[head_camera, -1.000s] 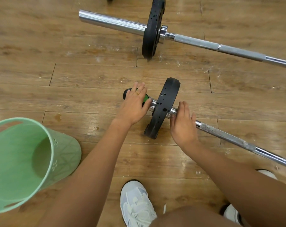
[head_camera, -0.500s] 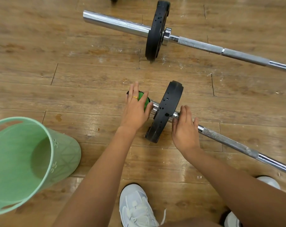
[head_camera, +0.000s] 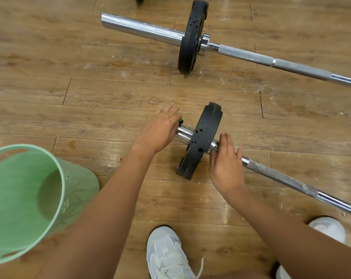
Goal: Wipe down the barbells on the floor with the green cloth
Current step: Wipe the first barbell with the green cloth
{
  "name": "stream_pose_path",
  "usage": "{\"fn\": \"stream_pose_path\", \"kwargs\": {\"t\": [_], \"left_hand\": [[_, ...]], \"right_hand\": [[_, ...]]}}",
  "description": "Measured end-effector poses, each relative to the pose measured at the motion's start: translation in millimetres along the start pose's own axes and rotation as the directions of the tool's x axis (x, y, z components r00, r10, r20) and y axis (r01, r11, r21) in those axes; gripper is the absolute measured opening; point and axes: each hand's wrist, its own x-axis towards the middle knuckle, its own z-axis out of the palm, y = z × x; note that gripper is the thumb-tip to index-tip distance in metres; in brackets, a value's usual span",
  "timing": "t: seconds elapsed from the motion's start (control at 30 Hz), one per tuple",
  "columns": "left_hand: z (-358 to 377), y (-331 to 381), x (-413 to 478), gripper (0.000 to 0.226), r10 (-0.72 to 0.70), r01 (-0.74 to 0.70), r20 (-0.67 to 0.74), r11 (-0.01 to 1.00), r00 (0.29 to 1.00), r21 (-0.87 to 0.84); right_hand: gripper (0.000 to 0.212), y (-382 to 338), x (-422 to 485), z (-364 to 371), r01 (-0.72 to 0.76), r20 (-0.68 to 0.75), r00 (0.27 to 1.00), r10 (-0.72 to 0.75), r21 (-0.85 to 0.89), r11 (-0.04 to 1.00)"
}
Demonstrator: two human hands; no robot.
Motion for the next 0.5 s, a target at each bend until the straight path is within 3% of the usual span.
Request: {"fn": "stream_pose_path", "kwargs": {"t": [0.1,0.27,0.43,0.5], "left_hand": [[2,0,0,0.039,-0.073,0.074,0.018,0.996,0.997,-0.041],[10,8,-49,0.047,-0.017,0.012,-0.081,0.998,0.997,-0.062],[15,9,-43,0.046,0.012,-0.013,-0.051,0.999,0.999,-0.029],[15,15,-42,0.043,-0.038,0.031,-0.089,0.996,0.995,-0.084]], "right_hand": [[0.057,1,-4,1,0.009,0.027,1.0,-0.009,0.005,1.0],[0.058,1,-19,1,0.038,0.04,0.998,-0.039,0.029,0.999],[0.061,1,-28,1,0.05,0.073,0.996,-0.053,0.039,0.998],[0.062,4,-26,0,0.062,0.082,0.994,-0.066,0.054,0.997]]}}
